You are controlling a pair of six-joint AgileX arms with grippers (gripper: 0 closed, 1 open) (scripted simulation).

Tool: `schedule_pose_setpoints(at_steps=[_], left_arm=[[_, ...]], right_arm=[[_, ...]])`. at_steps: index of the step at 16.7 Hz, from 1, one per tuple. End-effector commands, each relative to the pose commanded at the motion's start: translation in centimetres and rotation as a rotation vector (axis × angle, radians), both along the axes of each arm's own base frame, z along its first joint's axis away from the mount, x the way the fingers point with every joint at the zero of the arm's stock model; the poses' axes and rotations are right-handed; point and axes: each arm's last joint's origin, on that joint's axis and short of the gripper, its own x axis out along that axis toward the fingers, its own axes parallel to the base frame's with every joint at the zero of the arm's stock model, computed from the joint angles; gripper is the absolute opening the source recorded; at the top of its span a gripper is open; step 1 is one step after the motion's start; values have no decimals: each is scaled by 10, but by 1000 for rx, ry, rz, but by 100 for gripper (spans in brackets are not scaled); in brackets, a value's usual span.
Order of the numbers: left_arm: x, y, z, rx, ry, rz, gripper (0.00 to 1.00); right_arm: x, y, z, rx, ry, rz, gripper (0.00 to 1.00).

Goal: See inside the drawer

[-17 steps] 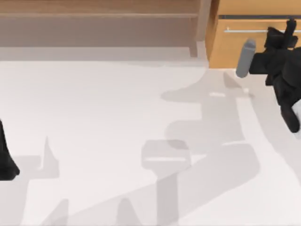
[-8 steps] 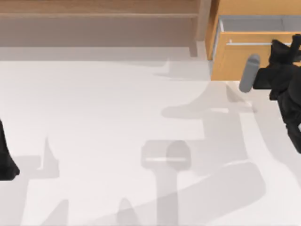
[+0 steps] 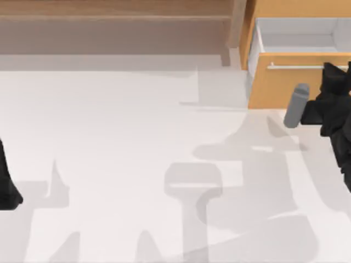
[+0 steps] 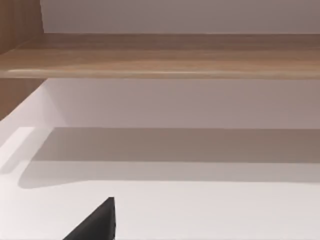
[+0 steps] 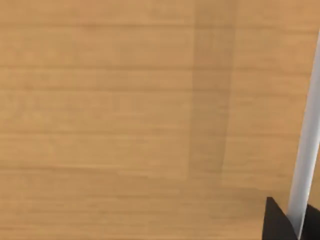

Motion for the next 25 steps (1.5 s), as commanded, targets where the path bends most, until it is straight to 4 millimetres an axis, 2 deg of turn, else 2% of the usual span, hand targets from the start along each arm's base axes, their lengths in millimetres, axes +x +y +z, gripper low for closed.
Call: schedule_pose_setpoints(at_steps=[3, 9, 16, 21, 25], left_arm=[[0, 0, 0, 0, 0, 0, 100], [0, 0, 0, 0, 0, 0, 100], [0, 0, 0, 0, 0, 0, 100], [0, 0, 0, 0, 0, 0, 100], [0, 0, 0, 0, 0, 0, 100]], right_arm=[[-18, 1, 4, 4, -18, 3, 0], [-22, 0, 4, 4, -23, -6, 0], [-77, -1, 2, -2, -9, -4, 0], [-81, 0, 4, 5, -22, -1, 0], [-81, 0, 4, 5, -22, -1, 30]])
